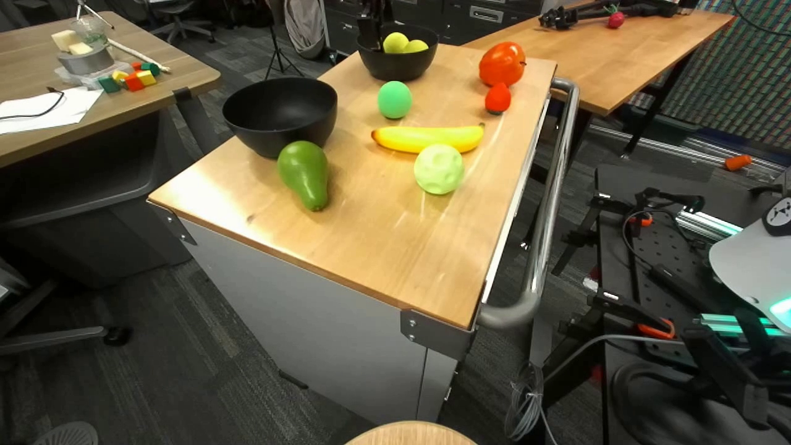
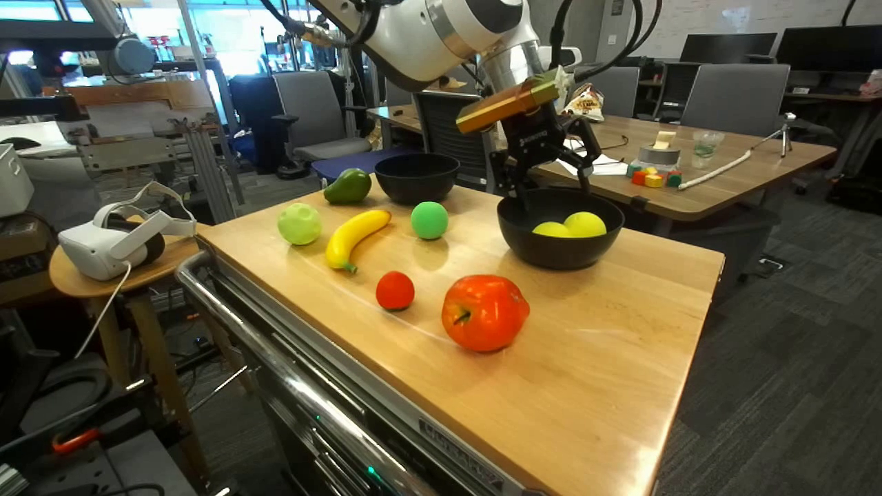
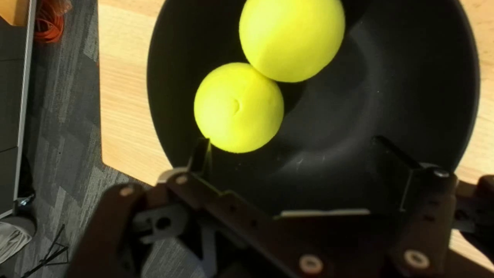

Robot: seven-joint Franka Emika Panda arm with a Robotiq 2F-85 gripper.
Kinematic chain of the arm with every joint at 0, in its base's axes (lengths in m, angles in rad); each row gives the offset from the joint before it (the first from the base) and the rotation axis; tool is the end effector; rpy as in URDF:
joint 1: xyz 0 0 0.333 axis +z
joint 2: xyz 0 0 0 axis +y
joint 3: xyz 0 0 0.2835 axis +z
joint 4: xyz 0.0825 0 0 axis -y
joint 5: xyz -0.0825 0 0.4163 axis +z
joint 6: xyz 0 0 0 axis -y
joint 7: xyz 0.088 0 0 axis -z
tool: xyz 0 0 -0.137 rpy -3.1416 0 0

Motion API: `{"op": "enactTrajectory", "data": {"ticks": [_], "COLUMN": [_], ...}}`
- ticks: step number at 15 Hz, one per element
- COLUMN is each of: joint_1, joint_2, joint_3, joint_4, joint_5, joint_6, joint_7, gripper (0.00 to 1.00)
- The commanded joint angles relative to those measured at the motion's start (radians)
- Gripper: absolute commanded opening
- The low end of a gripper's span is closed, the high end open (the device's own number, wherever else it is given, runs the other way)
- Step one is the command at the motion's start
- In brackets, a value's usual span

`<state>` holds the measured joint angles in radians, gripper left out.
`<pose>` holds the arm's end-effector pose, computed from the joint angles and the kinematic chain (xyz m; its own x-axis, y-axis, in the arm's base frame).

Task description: Take the fruits out of the left and right bowl respectively and put them on the table

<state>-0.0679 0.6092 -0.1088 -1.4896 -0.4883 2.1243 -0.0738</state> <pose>0.7120 -0.1512 0.2564 0.9852 0.1547 -0.0740 0.1713 -0.8734 0.4558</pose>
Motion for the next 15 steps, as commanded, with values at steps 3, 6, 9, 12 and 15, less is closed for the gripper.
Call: {"op": "enactTrajectory", "data": {"ticks": [3,6,9,12,15], "joint_1": [0.027,0.028,0.029,0.026,0.02], "joint_2": [0.122,0.147,0.151,0.147,0.149], "joint_3": [-0.033,-0.039,-0.042,-0.041,-0.034], "joint_4": [0.187,0.22,0.223,0.207,0.2], "joint_5": [-0.011,-0.01,-0.012,-0.007,0.007], "joint_6": [-0.102,-0.132,-0.151,-0.166,-0.174], "joint_7": [-0.062,-0.07,-0.073,-0.072,-0.069], "gripper": [1.0,1.0,1.0,1.0,1.0]}}
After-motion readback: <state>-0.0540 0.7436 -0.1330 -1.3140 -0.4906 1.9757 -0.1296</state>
